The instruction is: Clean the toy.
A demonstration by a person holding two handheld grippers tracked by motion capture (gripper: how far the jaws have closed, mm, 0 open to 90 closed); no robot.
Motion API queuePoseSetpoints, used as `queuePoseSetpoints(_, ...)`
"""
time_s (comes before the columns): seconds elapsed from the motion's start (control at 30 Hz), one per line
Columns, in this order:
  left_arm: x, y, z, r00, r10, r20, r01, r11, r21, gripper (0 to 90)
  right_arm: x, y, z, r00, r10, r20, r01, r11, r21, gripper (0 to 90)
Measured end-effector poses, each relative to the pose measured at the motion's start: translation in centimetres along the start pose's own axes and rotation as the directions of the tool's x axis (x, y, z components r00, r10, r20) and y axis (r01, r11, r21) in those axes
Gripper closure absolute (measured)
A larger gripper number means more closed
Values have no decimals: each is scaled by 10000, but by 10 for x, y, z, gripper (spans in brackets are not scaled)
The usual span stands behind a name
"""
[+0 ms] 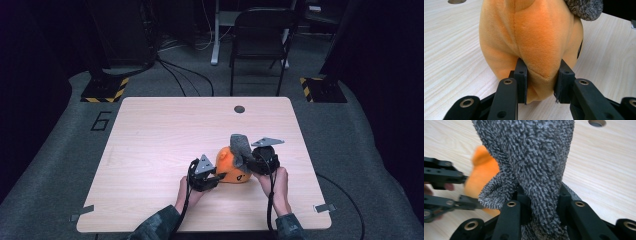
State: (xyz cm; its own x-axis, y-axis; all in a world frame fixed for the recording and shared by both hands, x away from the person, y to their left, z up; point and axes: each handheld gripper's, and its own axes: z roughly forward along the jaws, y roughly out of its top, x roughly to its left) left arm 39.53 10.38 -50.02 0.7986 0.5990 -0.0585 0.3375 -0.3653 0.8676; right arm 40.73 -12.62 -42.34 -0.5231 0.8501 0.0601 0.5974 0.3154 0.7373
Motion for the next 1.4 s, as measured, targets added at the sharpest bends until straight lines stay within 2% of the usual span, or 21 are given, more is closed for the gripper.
queuePoseSetpoints(0.27,0,0,0,10000,-46,34,46,10000,2,686,-27,-15,8,9956,895,285,-908,9946,502,723)
queuePoseSetpoints(0.43,0,0,0,10000,-38,49,38,10000,1,686,-39,-24,17,9910,1189,611,-1241,9882,895,724)
queuePoseSetpoints(0.6,0,0,0,10000,-5,23,5,10000,-10,685,-47,-35,30,9858,1419,898,-1543,9764,1514,726)
queuePoseSetpoints(0.63,0,0,0,10000,8,47,-8,10000,-17,686,-47,-37,32,9826,1601,937,-1746,9686,1768,727)
queuePoseSetpoints(0.67,0,-1,0,10000,12,54,-12,10000,-25,685,-48,-39,36,9847,1474,928,-1626,9690,1860,727)
queuePoseSetpoints(0.7,0,-1,0,10000,-4,52,4,10000,-49,685,-49,-41,40,9850,1405,1005,-1596,9630,2172,726)
queuePoseSetpoints(0.77,0,-1,0,10000,33,52,-32,10000,-63,685,-49,-45,47,9862,1286,1047,-1508,9581,2436,726)
queuePoseSetpoints(0.97,1,-1,0,10000,18,29,-17,9999,-105,686,-49,-44,48,9870,1149,1122,-1410,9545,2628,726)
queuePoseSetpoints(1.1,2,-1,0,10000,-21,63,21,10000,-65,686,-52,-41,40,9843,1194,1297,-1484,9585,2436,727)
queuePoseSetpoints(1.2,3,-1,-1,10000,10,50,-9,10000,-65,686,-51,-33,28,9811,1197,1522,-1498,9673,2049,729)
queuePoseSetpoints(1.27,3,-1,0,10000,-46,43,46,9999,-102,685,-47,-27,17,9808,1141,1584,-1401,9764,1644,730)
queuePoseSetpoints(1.3,3,-1,0,10000,-61,41,61,9999,-107,685,-46,-23,11,9829,963,1567,-1187,9830,1402,731)
queuePoseSetpoints(1.4,3,-1,0,10000,-43,36,43,9999,-100,684,-33,-8,-10,9854,761,1524,-862,9944,611,732)
